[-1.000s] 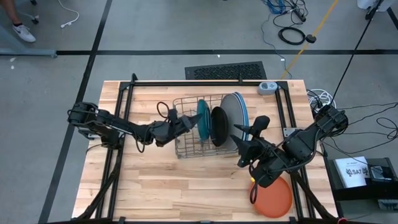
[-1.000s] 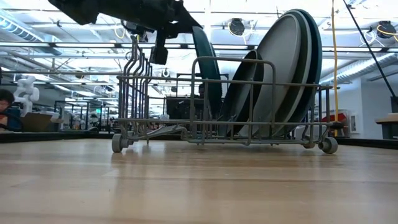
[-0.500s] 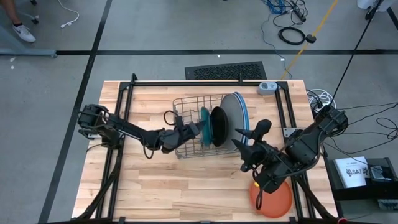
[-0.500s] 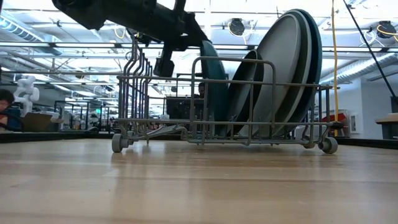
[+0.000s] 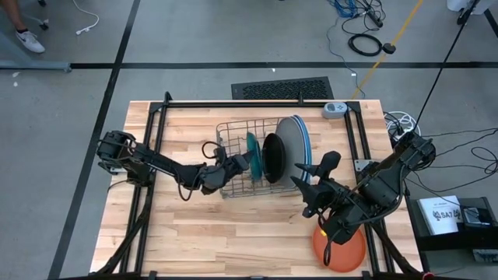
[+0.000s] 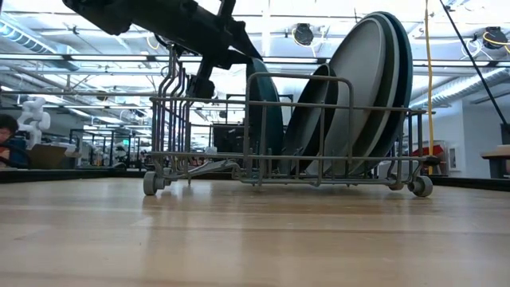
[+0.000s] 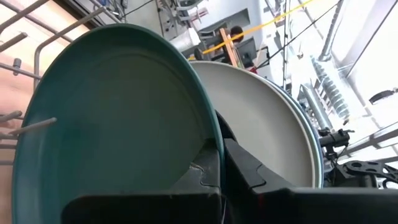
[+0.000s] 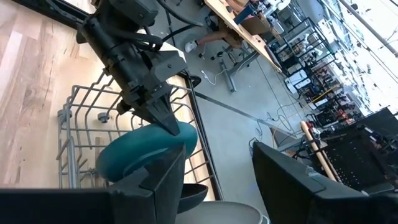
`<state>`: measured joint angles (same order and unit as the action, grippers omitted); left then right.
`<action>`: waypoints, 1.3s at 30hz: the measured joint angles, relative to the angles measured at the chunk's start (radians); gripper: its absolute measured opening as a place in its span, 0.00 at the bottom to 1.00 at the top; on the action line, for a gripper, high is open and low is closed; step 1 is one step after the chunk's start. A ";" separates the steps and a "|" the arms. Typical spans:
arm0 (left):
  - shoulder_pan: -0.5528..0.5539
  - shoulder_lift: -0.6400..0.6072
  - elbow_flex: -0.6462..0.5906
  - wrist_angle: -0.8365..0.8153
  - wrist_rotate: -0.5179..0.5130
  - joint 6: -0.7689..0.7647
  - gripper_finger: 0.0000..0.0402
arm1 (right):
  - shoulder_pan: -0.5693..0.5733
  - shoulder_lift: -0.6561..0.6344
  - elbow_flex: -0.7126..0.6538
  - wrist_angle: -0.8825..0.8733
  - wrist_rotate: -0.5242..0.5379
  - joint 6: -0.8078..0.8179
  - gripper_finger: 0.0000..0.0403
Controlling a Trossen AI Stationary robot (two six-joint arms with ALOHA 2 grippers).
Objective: Sort dishes
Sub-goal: Put the dark green plate into the dish rack, then put the orange plate into the dish rack
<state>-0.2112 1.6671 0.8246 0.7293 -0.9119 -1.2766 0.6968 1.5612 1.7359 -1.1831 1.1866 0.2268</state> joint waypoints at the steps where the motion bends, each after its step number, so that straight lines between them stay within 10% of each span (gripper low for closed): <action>1: 0.001 0.000 0.000 -0.002 0.001 0.000 0.00 | 0.000 0.000 0.000 0.000 0.000 0.000 0.45; 8: 0.030 -0.001 0.000 0.012 0.089 0.061 0.10 | 0.000 0.000 0.000 0.005 0.000 -0.002 0.45; 22: 0.088 -0.001 0.000 0.060 0.285 0.065 0.59 | 0.000 0.000 0.000 0.005 0.000 -0.001 0.45; 34: 0.087 -0.142 -0.001 0.178 0.574 0.557 0.63 | 0.000 0.000 0.000 0.032 -0.022 0.024 0.45; 39: 0.012 -0.282 -0.001 0.034 0.548 0.772 0.63 | -0.001 0.000 0.000 0.141 -0.231 0.025 0.45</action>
<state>-0.1989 1.3854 0.8234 0.7632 -0.3636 -0.5047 0.6960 1.5612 1.7363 -1.0422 0.9555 0.2513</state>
